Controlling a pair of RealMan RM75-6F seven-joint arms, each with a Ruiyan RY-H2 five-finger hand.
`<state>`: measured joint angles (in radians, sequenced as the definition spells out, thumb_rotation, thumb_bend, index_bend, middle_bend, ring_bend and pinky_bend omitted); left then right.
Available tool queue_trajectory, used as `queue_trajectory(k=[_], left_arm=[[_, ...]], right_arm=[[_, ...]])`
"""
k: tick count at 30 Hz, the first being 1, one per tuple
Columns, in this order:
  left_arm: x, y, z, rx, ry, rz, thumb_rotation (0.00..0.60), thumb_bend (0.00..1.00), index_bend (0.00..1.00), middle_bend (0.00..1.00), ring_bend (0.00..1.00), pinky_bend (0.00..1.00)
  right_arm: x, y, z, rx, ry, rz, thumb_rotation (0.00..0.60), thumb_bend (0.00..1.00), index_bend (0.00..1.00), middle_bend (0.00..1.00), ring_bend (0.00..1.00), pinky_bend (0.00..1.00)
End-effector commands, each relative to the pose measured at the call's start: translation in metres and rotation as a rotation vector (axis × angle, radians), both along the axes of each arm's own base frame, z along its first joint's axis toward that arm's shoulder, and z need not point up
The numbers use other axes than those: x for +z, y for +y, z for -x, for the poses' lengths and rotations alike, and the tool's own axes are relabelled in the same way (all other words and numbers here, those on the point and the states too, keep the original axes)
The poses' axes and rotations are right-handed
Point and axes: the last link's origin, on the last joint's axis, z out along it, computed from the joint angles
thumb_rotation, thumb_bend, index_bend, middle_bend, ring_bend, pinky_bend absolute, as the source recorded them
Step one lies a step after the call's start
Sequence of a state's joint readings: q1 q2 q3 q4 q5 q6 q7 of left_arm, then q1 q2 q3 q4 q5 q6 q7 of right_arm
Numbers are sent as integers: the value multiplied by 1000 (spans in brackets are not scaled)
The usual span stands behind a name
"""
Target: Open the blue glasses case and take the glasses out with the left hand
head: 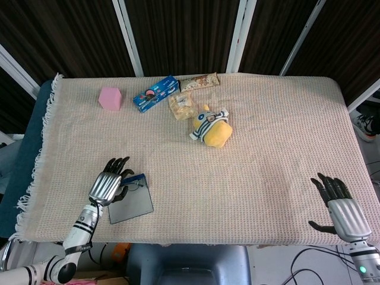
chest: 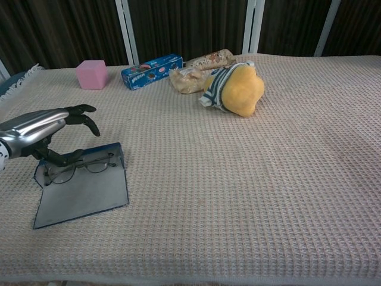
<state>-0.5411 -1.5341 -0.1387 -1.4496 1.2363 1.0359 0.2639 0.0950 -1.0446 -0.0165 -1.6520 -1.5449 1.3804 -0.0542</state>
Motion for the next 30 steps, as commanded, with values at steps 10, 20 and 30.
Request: queue_trajectory(k=[10, 20, 30], left_arm=[[-8, 9, 8, 57, 16, 20, 600, 435, 303, 0, 0, 0], [-10, 13, 11, 81, 23, 26, 600, 436, 339, 0, 0, 0], [-11, 14, 11, 82, 21, 29, 600, 436, 367, 0, 0, 0]], right_arm=[[0, -2, 0, -8, -1, 5, 600, 186, 0, 0, 0, 0], [1, -2, 0, -8, -2, 7, 600, 187, 0, 0, 0, 0], [1, -2, 0, -9, -2, 8, 600, 186, 0, 0, 0, 0]])
